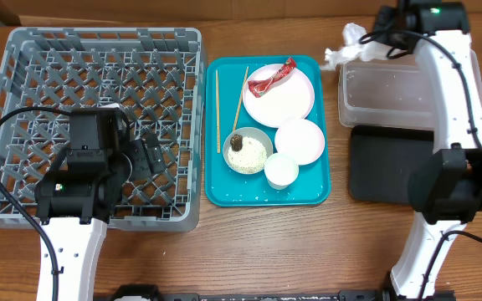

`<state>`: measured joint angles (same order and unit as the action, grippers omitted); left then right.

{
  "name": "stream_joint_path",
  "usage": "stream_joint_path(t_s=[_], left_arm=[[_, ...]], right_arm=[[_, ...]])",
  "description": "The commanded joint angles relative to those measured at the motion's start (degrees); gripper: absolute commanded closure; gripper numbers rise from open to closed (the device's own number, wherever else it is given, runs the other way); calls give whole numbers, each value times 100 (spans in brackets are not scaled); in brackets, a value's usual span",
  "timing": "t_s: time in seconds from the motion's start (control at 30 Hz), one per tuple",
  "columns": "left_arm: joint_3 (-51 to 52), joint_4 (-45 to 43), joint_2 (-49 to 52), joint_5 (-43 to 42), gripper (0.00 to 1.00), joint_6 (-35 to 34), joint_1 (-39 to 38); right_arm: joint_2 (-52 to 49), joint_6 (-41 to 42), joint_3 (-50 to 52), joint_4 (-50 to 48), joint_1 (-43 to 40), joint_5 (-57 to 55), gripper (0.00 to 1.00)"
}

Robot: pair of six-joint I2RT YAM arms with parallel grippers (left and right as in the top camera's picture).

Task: Sort waste into correct bins and load items into the dishwasher
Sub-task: 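Drop the tissue into the clear plastic bin with the right gripper, then return the right gripper to the plate and grasp the red wrapper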

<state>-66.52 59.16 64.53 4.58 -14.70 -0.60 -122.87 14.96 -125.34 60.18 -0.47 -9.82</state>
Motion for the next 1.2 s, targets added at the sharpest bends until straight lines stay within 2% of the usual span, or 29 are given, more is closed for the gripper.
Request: stream_joint_path(t_s=[0.0,0.17,0.27,0.3,0.37,0.4,0.43,0.57,0.73,0.83,1.07,1.17], left_arm=[[-138,-28,-2,26,0,-76,31],[-138,-52,-2,24,0,-79,31],[-138,-52,-2,-33,0,-79,28],[-138,-59,-2,-35,0,-79,28],[-138,-66,-2,-37,0,-79,26],[-138,-66,-2,-39,0,-79,24],[-138,-66,-2,-59,0,-76,24],[-138,-79,-2,-59,0,-76,24],[-138,-92,-2,-59,0,-76,24],[-138,-92,-2,-59,0,-76,24],[-138,-92,-2,-61,0,-76,24],[-138,-94,-2,-61,0,-76,24]], right_arm=[[107,42,-31,48,-286,-157,95],[52,251,190,155,-625,-216,94],[-17,313,240,201,-721,-188,81],[-44,308,240,205,-728,-188,72],[-48,308,240,208,-730,-190,37],[-46,280,236,205,-730,-192,23],[-24,219,223,216,-730,-192,20],[170,111,74,457,-686,188,16],[514,120,-2,402,-516,1860,15],[516,203,4,380,-284,2363,15],[238,210,133,160,713,1764,16],[72,577,133,61,1108,1427,16]])
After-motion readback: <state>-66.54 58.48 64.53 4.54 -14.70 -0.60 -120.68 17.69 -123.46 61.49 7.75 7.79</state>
